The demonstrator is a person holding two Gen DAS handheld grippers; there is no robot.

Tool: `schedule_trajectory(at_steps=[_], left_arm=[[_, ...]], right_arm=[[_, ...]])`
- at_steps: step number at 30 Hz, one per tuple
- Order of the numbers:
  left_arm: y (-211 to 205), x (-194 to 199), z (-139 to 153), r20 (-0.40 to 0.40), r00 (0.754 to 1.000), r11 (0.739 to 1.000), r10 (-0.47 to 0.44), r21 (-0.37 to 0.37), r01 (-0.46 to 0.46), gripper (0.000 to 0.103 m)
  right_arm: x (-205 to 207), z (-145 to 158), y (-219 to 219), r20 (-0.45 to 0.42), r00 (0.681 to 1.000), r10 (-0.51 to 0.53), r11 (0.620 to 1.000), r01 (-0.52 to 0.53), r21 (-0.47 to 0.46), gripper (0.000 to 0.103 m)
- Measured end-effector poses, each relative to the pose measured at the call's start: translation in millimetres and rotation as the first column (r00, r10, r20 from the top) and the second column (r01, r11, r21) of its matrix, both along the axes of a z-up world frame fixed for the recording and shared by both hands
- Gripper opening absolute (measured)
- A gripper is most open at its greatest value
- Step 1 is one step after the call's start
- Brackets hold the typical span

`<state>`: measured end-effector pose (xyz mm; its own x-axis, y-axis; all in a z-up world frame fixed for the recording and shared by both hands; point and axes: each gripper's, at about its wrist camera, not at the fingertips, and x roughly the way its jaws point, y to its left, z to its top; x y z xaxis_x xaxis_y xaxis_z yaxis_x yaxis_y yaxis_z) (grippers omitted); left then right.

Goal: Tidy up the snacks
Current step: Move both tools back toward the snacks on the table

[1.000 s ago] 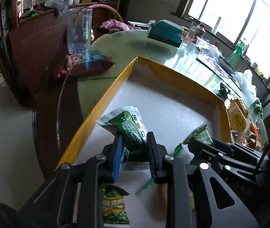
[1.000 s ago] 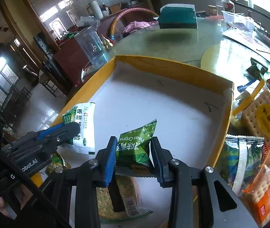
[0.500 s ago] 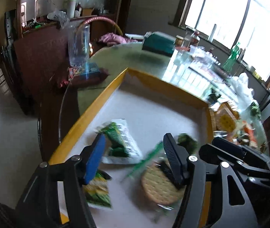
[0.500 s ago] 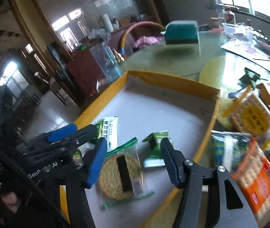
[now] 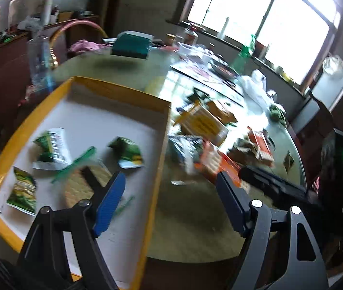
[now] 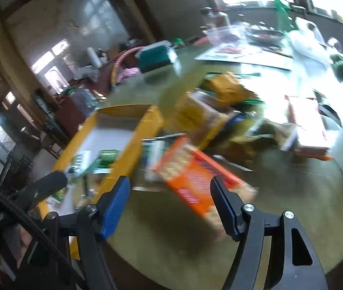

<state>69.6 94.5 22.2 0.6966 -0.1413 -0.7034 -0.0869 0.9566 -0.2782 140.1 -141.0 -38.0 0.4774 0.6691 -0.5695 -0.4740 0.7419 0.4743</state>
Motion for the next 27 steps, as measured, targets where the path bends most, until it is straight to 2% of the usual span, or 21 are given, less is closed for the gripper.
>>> schedule_trajectory(at_steps=[5, 10, 13, 17, 19, 21, 22, 25, 27], left_arm=[[-17, -1, -4, -0.020, 0.999, 0.999, -0.026, 0.021, 0.026, 0.078], [-21, -2, -7, -0.029, 0.999, 0.999, -0.027, 0.026, 0.027, 0.078], [-24, 1, -8, -0.033, 0.999, 0.999, -0.033, 0.021, 0.034, 0.078], [-33, 9, -11, -0.053, 0.997, 0.999, -0.048, 0.021, 0.049, 0.078], [-42, 12, -13, -0.059, 0.995, 0.997, -0.079, 0.013, 0.080, 0.078], [-55, 18, -17, -0.072, 0.992, 0.993, -0.103, 0.041, 0.107, 0.078], [-60, 21, -20, -0.080, 0.990, 0.992, -0.112, 0.047, 0.116, 0.078], [-80, 35, -33, -0.131, 0.983, 0.989, -0.132, 0.048, 0.139, 0.078], [-88, 41, -39, -0.150, 0.980, 0.990, -0.132, 0.032, 0.138, 0.078]], right_arm=[[29, -14, -4, -0.036, 0.999, -0.009, 0.999, 0.007, -0.048, 0.069], [37, -32, -5, -0.078, 0.997, 0.002, 0.997, -0.008, -0.073, 0.069], [27, -36, -8, -0.105, 0.994, 0.036, 0.999, -0.040, -0.036, 0.070], [1, -40, -15, -0.132, 0.983, 0.130, 0.989, -0.119, 0.088, 0.071], [-9, -40, -25, -0.132, 0.981, 0.139, 0.985, -0.123, 0.124, 0.071], [-13, -38, -40, -0.127, 0.989, 0.080, 0.991, -0.066, 0.114, 0.071], [-12, -39, -51, -0.138, 0.990, 0.014, 0.996, -0.002, 0.088, 0.071], [-7, -39, -81, -0.157, 0.980, -0.125, 0.989, 0.135, 0.056, 0.071], [-4, -39, -96, -0.170, 0.969, -0.179, 0.979, 0.193, 0.068, 0.071]])
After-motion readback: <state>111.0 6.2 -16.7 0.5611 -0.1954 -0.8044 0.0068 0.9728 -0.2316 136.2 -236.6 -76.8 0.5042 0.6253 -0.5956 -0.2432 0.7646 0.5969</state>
